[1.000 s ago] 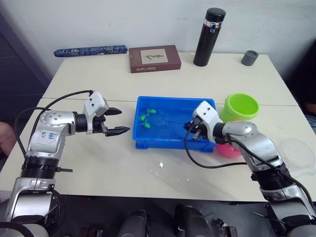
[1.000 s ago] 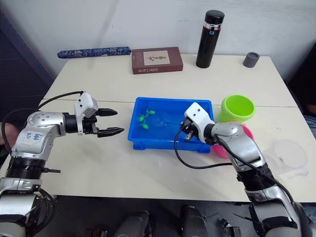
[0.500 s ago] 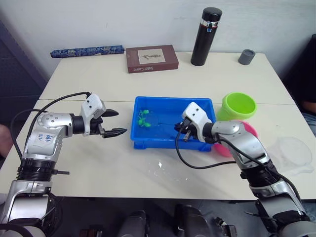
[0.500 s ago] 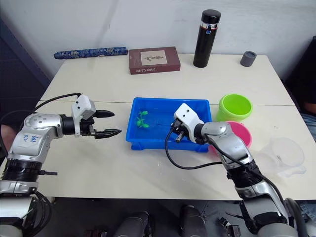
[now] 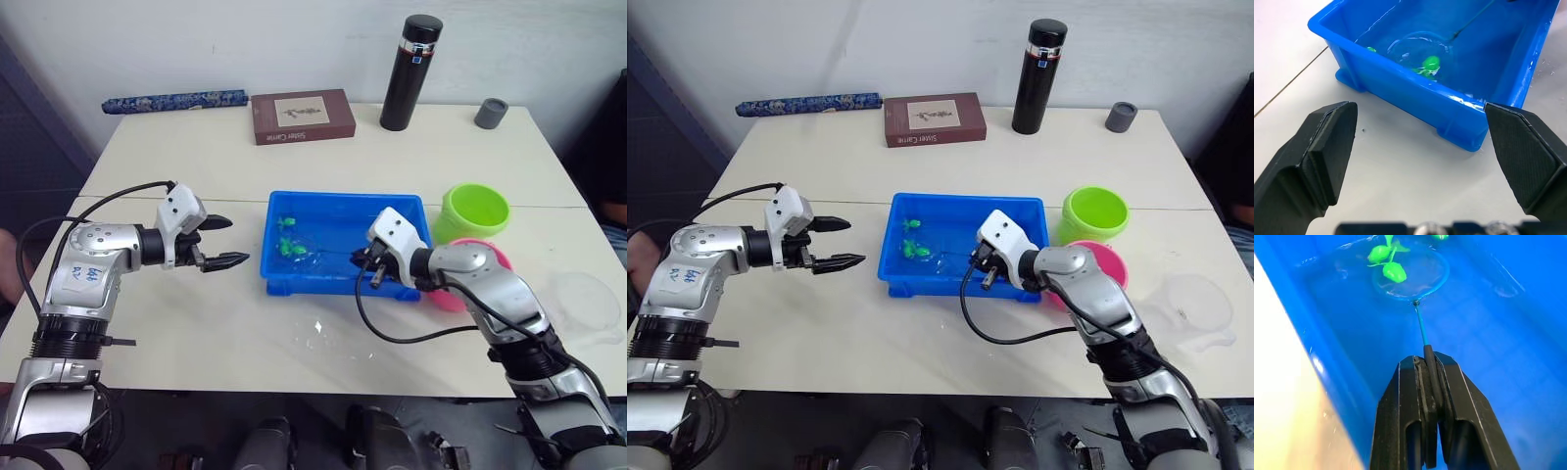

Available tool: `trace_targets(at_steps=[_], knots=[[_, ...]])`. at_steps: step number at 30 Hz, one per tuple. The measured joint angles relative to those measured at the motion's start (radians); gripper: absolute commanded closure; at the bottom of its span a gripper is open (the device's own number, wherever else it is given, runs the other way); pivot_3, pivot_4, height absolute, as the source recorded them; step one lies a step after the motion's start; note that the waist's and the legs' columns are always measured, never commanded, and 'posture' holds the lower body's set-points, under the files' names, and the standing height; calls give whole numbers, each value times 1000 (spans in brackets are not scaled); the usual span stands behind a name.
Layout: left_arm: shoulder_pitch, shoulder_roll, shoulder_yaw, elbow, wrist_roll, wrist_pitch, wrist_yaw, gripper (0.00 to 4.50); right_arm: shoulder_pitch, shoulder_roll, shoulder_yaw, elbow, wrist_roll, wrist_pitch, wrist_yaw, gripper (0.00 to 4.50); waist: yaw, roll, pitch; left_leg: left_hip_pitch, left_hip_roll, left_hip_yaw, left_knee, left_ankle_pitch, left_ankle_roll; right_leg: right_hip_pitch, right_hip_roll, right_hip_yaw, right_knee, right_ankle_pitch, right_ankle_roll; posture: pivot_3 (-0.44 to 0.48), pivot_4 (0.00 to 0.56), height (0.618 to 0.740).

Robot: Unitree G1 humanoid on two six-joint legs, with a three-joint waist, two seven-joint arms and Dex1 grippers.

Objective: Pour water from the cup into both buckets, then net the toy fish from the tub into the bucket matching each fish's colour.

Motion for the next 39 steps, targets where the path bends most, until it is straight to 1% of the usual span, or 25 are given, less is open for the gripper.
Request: trace_targets(at_steps=[6,10,15,17,20,24,30,34,36,39], knots=[[-35,-31,-23,38,8,-31,-6,50,26,-23,-70,-79,59,85,-1,4500,-1,0,0,0,0,0,0,0,0,0,0,0,0,0,0,0,150,740],[-59,-51,-30,79,15,-55,-17,50,58,-54,-89,-104,75,108,-8,4500,0,0,0,0,0,1,0,0,0,0,0,0,0,0,0,0,150,740],[-92,-86,-38,106,22,-71,-29,50,93,-109,-156,-163,108,140,-9,4500,5,0,0,0,0,0,0,0,0,0,0,0,0,0,0,0,150,740],[-103,-123,-38,111,11,-63,-38,50,125,-137,-190,-192,122,149,-10,4500,12,0,0,0,0,0,0,0,0,0,0,0,0,0,0,0,150,740],[-126,-170,-52,112,-3,-48,-55,50,167,-143,-246,-241,160,177,-14,4500,19,0,0,-1,0,1,0,0,0,0,0,0,-1,0,0,0,150,740],[-165,-228,-69,113,-15,-44,-84,50,218,-145,-357,-333,223,238,-35,4500,26,0,0,-1,0,0,1,0,0,0,0,0,-1,0,0,0,150,740],[-246,-326,-105,170,-17,-48,-121,50,293,-173,-603,-484,316,378,-87,4500,29,0,0,-2,0,0,1,0,0,0,0,-1,-1,0,0,0,150,740],[-296,-377,-106,206,-22,-49,-130,50,327,-201,-733,-537,345,449,-113,4500,28,0,0,-2,0,0,1,0,0,0,0,0,-1,0,0,0,150,740],[-328,-411,-106,226,-32,-49,-138,50,347,-232,-820,-550,349,477,-121,4500,30,0,0,-2,-1,0,1,0,1,0,0,-1,-1,0,0,0,150,740],[-336,-431,-107,234,-33,-57,-147,50,369,-275,-901,-549,342,492,-134,4500,29,0,0,-2,-1,1,1,0,1,1,0,0,-1,0,0,0,150,740]])
